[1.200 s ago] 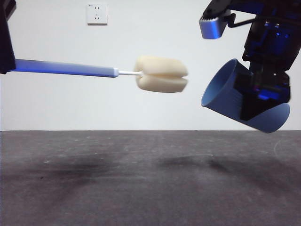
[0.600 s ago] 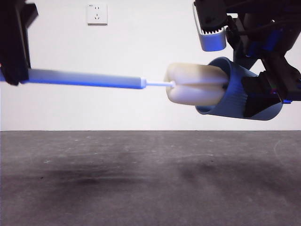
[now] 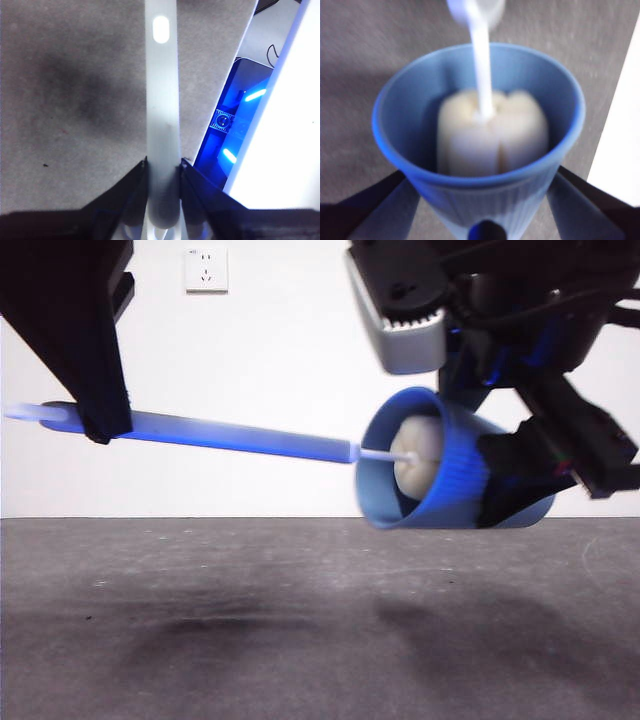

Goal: Pick up the cup brush,pick up the cup,insert the brush into the cup,clean the cup,put the cup brush back,put the cup back to the fixed position on the table

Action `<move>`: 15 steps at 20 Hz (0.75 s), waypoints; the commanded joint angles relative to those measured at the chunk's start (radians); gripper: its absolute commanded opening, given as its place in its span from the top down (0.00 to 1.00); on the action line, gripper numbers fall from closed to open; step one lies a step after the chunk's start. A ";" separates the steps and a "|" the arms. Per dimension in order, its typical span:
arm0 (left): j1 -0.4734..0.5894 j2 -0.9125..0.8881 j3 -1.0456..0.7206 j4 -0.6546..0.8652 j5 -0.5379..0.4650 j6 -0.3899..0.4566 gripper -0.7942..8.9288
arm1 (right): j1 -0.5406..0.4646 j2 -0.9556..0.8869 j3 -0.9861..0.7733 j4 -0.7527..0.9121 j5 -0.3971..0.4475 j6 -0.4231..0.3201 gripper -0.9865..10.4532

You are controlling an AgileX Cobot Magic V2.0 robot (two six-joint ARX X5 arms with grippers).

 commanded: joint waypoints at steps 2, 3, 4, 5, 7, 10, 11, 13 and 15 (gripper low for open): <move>-0.021 0.003 -0.003 0.038 0.008 -0.042 0.93 | 0.031 0.041 0.003 0.027 -0.001 0.000 0.93; -0.029 0.003 -0.003 0.044 0.007 -0.051 0.93 | 0.039 0.050 0.003 0.035 -0.002 0.002 0.93; -0.032 0.003 -0.003 0.044 0.006 -0.061 0.93 | 0.042 0.055 0.003 0.043 -0.002 0.008 0.93; -0.032 0.003 -0.003 0.038 0.006 -0.063 0.93 | 0.043 0.057 0.003 0.047 -0.001 0.016 0.93; -0.031 0.003 -0.003 0.014 0.001 -0.066 0.93 | 0.041 0.057 0.003 0.041 0.008 0.035 0.93; -0.027 -0.001 -0.003 -0.065 -0.035 -0.084 0.93 | 0.014 0.057 0.003 0.018 0.054 0.053 0.93; -0.027 -0.005 -0.003 -0.102 -0.060 -0.084 0.93 | 0.006 0.057 0.003 0.010 0.054 0.057 0.93; -0.027 -0.021 -0.003 -0.167 -0.080 -0.085 0.93 | -0.006 0.056 0.003 0.004 0.054 0.081 0.93; -0.027 -0.049 -0.003 -0.204 -0.080 -0.092 0.93 | -0.014 0.056 0.003 0.005 0.051 0.087 0.93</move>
